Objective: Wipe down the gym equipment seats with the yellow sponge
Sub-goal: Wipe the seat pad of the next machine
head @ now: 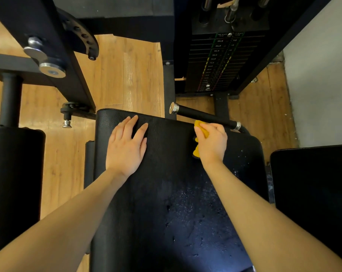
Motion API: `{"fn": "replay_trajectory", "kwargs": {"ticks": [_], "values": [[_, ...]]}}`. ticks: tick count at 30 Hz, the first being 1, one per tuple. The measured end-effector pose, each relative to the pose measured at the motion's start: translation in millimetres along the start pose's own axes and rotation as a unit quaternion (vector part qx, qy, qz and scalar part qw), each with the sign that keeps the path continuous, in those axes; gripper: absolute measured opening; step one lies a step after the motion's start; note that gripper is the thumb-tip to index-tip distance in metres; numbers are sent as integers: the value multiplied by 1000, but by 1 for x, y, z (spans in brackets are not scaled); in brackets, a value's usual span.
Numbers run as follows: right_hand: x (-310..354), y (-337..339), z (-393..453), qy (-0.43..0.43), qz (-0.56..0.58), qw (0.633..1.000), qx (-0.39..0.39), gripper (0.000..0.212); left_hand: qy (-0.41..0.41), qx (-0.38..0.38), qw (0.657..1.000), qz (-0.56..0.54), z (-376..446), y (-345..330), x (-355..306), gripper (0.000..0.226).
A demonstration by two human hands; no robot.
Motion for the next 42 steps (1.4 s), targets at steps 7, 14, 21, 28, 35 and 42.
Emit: {"fn": "replay_trajectory", "kwargs": {"ticks": [7,14,21,28,35,42], "values": [[-18,-3,-53,5,-28,999,-16,25,-1,-2,1000,-6,0,1,-1,39],[-41,-7,-95,8,-15,999,-27,22,-3,-7,1000,-6,0,4,-3,40],[-40,-6,-91,-4,-11,1000,-9,22,-3,-3,1000,-19,0,4,-2,40],[-36,-3,-91,-23,-21,999,6,25,8,33,997,-64,-24,8,-11,42],[-33,-3,-94,-26,-42,998,24,28,37,24,998,-53,-105,8,-25,42],[-50,-1,-110,-19,-23,999,28,29,49,31,998,-12,-119,-2,-25,41]]}}
Point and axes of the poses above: each hand's wrist, its own z-axis towards the middle knuckle, its own y-axis out of the back of the hand, x = y × z, the point moved 7 cm from there along z, towards the middle knuckle, and after that the axes turned 10 degrees about -z, right-handed, at the moved point
